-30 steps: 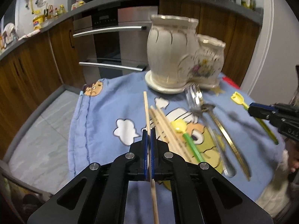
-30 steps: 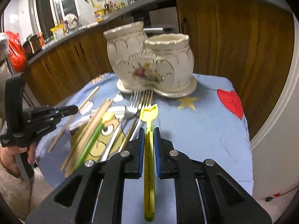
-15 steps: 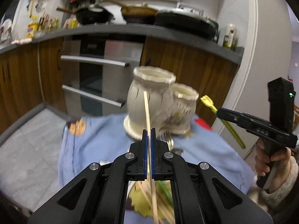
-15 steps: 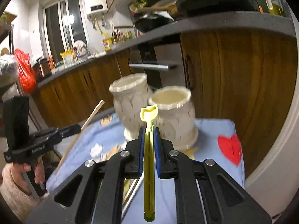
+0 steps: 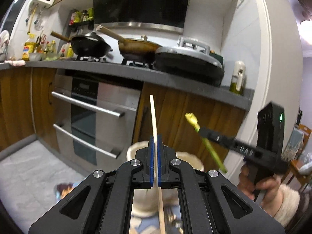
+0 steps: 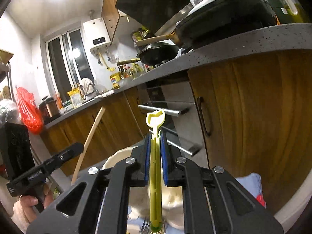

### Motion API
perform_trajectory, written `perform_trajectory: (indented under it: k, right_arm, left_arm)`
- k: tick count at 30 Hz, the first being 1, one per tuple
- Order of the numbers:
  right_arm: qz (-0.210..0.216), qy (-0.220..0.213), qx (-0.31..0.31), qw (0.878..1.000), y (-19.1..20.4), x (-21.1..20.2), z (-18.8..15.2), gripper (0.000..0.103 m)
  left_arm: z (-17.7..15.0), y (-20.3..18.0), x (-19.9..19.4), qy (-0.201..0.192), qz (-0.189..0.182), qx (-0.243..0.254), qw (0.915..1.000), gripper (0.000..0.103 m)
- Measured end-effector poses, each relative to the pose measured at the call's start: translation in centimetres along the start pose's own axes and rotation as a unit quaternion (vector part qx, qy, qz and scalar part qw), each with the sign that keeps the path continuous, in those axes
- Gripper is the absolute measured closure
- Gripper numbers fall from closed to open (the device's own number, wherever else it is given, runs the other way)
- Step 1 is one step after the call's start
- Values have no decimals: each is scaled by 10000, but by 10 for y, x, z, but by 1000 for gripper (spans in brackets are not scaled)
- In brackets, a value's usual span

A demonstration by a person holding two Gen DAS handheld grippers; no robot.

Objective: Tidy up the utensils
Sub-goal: 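Lift the chopstick toward the tall cup while the right tool lifts the spoon toward the shorter cup, then open the left tool over the tall cup while the right releases the spoon into the shorter cup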

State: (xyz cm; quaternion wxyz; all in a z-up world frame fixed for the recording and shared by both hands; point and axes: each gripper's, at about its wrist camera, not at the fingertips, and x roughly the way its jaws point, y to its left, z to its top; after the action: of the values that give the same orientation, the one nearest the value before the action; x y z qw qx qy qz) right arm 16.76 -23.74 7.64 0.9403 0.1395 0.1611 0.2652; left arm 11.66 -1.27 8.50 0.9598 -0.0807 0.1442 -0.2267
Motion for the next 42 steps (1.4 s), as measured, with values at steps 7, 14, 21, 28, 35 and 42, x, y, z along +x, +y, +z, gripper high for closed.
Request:
perform_trajectory:
  k: [7,14,21,28,35,42]
  right_arm:
    - [-200,-45,42,9998,-14,32,-2,93]
    - [-455,-97,-222,9987,-14,48,-10,93]
    - [-586,-114,-327,9977,-16,54,-19,93]
    - [-572,34,-334,9978,-18,45,-25,93]
    - [-718,6,-519,9961,-12,24,-30,93]
    - [-770,59,-664,9948,-2,0,-42,93]
  left_arm:
    - [25,-6,34,-557,214,221,9980,100]
    - [30,-8,59,-876,626,370,9935,100]
    - [24,-5,76,-846,926,547,9906,100]
    - [5,0,62,-738,818,497,9927,100]
    - [-13,-1,35,-638,817,535,9932,100]
    - [-29,-1,13,-505,851,517,9937,100]
